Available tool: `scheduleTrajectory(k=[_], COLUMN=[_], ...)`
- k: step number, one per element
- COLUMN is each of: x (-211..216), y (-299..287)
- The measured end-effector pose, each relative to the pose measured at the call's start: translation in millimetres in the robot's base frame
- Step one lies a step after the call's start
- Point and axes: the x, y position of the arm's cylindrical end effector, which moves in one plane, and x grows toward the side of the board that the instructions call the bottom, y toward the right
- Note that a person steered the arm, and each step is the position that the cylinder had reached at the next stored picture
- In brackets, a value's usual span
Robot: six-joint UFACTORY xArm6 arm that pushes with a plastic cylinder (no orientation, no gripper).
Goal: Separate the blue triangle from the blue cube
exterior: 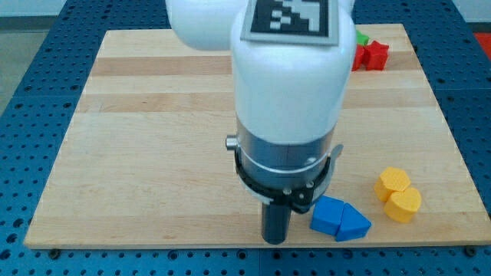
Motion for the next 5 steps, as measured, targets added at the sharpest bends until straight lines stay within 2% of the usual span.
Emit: scheduleTrajectory(k=[1,2,5], x=[-0.6,-0.6,-0.6], y=[15.0,55.9,82.9])
